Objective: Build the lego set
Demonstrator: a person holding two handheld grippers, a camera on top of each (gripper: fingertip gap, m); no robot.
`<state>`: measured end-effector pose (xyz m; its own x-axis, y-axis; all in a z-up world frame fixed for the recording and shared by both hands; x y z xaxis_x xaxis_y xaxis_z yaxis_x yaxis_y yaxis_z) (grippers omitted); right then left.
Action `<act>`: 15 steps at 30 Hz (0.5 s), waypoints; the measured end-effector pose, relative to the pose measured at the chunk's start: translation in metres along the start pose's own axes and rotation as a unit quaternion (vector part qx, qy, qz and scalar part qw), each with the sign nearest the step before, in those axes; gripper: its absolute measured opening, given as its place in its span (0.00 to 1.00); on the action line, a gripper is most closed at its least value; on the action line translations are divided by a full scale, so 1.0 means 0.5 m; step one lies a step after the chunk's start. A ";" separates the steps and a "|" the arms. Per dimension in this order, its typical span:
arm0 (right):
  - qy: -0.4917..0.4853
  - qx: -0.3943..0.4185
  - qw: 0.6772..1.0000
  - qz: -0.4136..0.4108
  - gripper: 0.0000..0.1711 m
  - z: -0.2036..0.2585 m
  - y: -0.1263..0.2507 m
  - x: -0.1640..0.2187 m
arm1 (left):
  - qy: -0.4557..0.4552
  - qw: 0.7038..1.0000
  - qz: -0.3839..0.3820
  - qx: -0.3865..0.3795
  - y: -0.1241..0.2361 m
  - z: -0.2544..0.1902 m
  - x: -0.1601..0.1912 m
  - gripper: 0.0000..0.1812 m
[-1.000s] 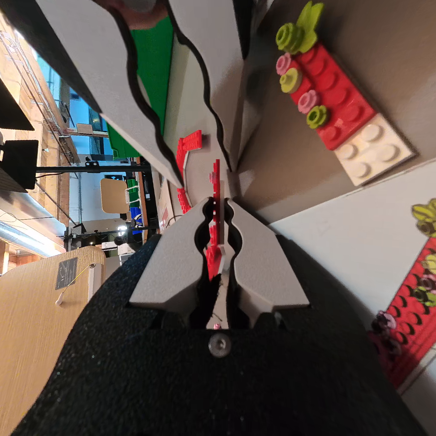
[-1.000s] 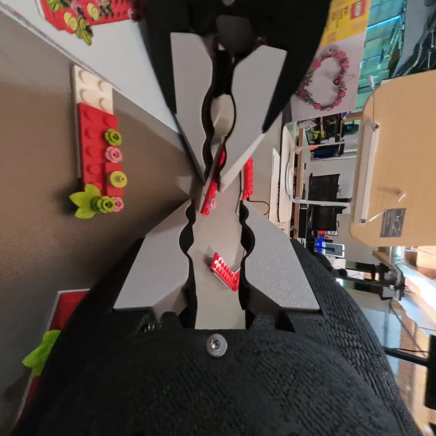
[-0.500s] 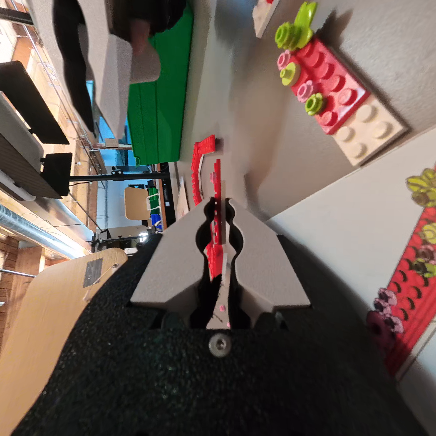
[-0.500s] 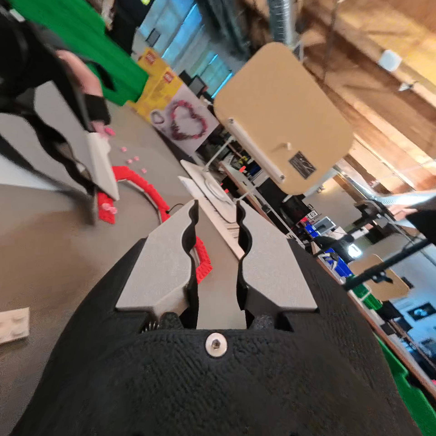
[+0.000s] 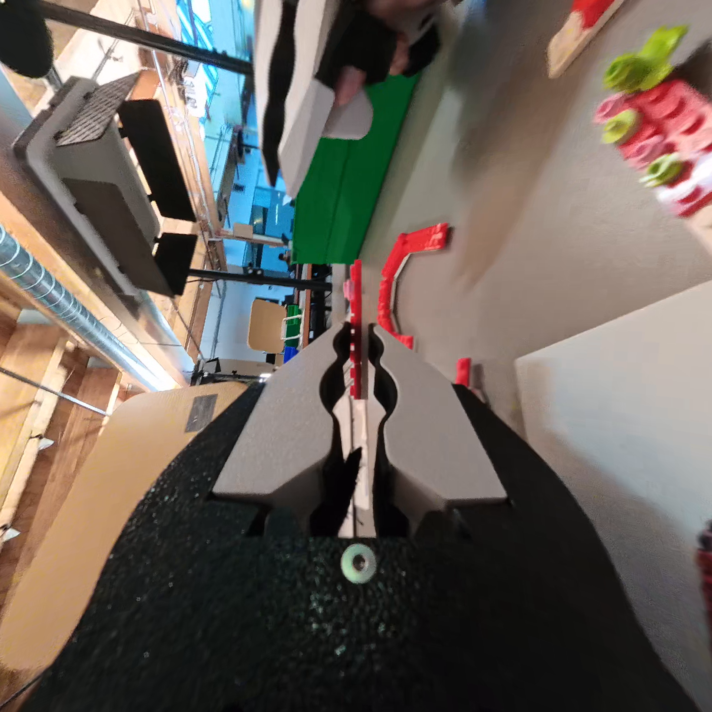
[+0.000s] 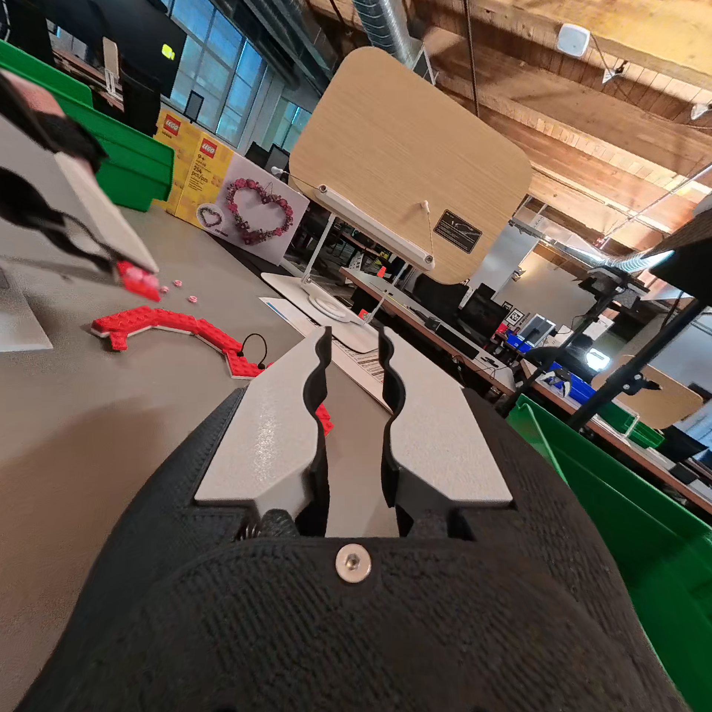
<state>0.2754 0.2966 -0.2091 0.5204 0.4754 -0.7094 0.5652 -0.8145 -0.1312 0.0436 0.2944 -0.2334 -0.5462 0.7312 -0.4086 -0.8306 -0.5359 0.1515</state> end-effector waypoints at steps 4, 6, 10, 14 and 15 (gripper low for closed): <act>0.011 -0.012 1.000 -0.005 0.12 0.006 -0.002 -0.003 | -0.020 0.999 0.045 -0.021 0.030 0.040 0.007 0.03; 0.010 -0.015 1.000 -0.009 0.12 0.007 -0.002 -0.004 | -0.015 0.997 0.070 -0.033 0.056 0.060 0.010 0.03; -0.006 -0.010 1.000 -0.011 0.12 -0.001 -0.001 0.000 | 0.002 0.991 0.121 -0.063 0.108 0.070 0.031 0.03; -0.024 0.002 1.000 -0.008 0.11 -0.011 0.001 0.006 | 0.006 0.984 0.159 -0.080 0.147 0.046 0.056 0.03; -0.027 0.005 1.000 -0.007 0.11 -0.012 0.002 0.007 | 0.010 0.983 0.166 -0.080 0.152 0.038 0.062 0.03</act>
<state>0.2818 0.2998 -0.2076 0.4763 0.4682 -0.7443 0.5657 -0.8112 -0.1482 -0.0386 0.2842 -0.2175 -0.7803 0.4978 -0.3786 -0.5789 -0.8040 0.1358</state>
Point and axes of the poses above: each gripper's, where its closed fingertips meet, y back along the fingers, x out of its underside, z = x × y across the jaws, the point moved 9 cm from there along y, back along the fingers, and after that the axes turned 13 degrees about y, right-handed, at the moved point
